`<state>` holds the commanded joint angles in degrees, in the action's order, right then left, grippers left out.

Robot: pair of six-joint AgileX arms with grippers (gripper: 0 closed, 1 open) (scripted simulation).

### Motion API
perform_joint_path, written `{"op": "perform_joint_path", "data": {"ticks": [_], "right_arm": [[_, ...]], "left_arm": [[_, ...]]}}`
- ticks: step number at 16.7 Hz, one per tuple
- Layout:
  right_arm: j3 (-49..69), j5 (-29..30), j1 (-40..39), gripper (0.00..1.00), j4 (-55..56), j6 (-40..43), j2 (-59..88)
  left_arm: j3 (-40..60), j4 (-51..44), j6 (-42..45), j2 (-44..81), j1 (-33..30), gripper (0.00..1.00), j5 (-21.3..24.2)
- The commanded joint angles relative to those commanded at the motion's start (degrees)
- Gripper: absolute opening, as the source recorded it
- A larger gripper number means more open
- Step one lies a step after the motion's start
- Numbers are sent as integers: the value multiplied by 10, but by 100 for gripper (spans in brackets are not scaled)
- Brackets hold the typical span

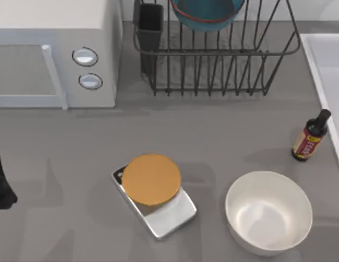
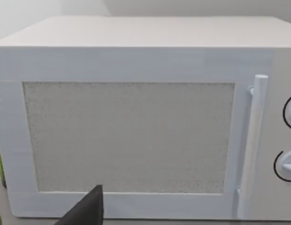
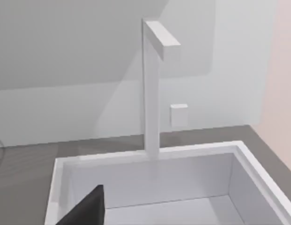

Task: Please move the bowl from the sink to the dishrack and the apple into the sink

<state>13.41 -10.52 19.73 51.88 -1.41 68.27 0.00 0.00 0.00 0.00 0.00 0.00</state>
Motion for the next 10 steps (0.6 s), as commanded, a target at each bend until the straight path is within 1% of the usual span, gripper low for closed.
{"op": "perform_joint_path", "data": {"ticks": [5, 8, 10], "right_arm": [[-51, 28, -69, 100, -241, -18, -359], [-64, 53, -120, 100, -376, -27, -516], [-80, 74, -152, 100, -442, -20, -593]], "left_arm": [[0, 0, 0, 0, 0, 100, 0], [0, 0, 0, 0, 0, 100, 0], [0, 0, 0, 0, 0, 100, 0]]}}
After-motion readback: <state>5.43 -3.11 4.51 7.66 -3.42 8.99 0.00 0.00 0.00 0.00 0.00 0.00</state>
